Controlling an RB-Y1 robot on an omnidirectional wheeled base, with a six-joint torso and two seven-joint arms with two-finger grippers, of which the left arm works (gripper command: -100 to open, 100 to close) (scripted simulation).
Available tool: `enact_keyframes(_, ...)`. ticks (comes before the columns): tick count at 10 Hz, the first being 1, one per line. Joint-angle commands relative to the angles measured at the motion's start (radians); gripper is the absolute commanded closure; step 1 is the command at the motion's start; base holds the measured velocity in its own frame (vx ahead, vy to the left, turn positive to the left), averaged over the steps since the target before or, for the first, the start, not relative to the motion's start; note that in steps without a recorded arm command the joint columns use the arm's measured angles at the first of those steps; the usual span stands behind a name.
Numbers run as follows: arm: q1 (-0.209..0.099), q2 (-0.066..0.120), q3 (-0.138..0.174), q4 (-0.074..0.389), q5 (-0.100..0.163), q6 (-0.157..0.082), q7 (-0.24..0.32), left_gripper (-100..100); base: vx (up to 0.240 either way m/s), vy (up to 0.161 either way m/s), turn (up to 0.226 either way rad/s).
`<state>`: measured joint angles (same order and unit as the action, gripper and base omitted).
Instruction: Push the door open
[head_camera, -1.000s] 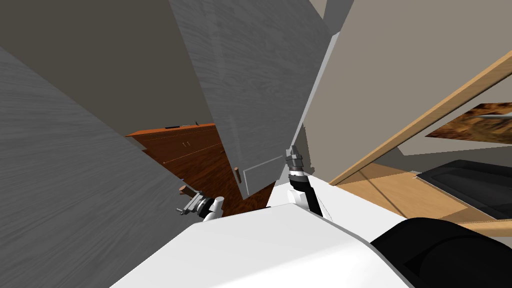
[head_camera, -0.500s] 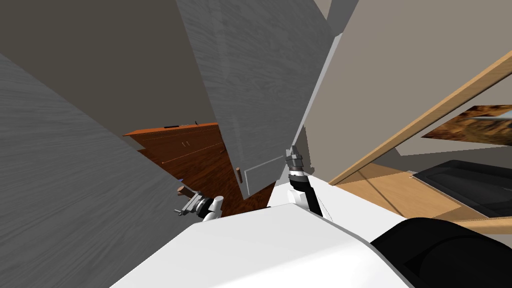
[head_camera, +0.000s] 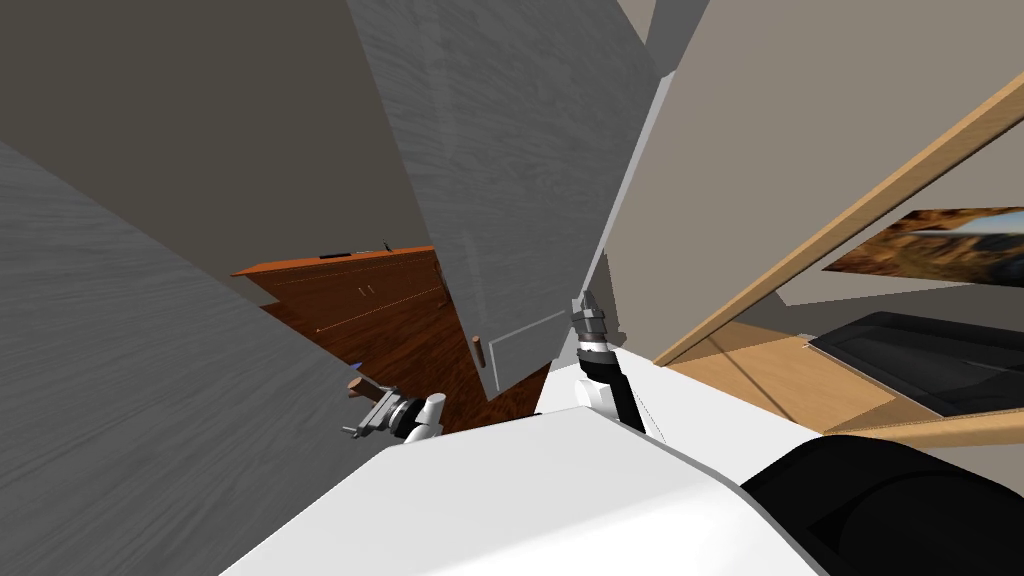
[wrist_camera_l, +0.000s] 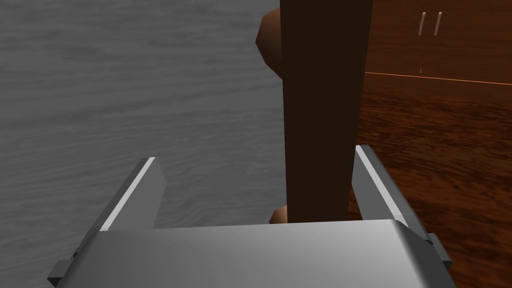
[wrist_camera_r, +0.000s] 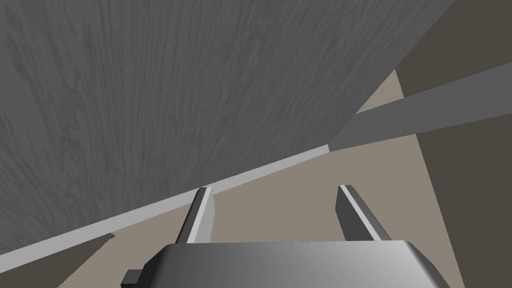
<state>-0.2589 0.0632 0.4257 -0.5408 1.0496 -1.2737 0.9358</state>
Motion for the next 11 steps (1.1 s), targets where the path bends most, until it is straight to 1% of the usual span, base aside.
enact_keyframes(1, 0.013, 0.005, 0.022, -0.023, 0.015, -0.039, -0.009, 100, 0.016, 0.067, -0.058)
enact_keyframes(3, 0.013, 0.005, 0.022, -0.023, 0.015, -0.039, -0.009, 100, 0.015, 0.041, -0.031)
enact_keyframes(4, 0.010, 0.005, 0.033, -0.019, 0.027, -0.052, -0.011, 100, 0.015, 0.031, -0.047)
enact_keyframes(5, 0.010, 0.005, 0.033, -0.019, 0.027, -0.052, -0.011, 100, 0.003, 0.037, -0.023)
enact_keyframes(6, 0.007, 0.005, 0.043, -0.014, 0.038, -0.066, -0.012, 100, 0.006, 0.052, -0.062)
enact_keyframes(8, 0.007, 0.005, 0.043, -0.010, 0.038, -0.066, -0.012, 100, 0.006, 0.037, -0.023)
enact_keyframes(9, 0.004, 0.004, 0.054, -0.010, 0.050, -0.080, -0.013, 100, 0.009, 0.035, -0.049)
enact_keyframes(11, 0.004, 0.004, 0.054, -0.010, 0.050, -0.080, -0.013, 100, 0.013, 0.036, -0.013)
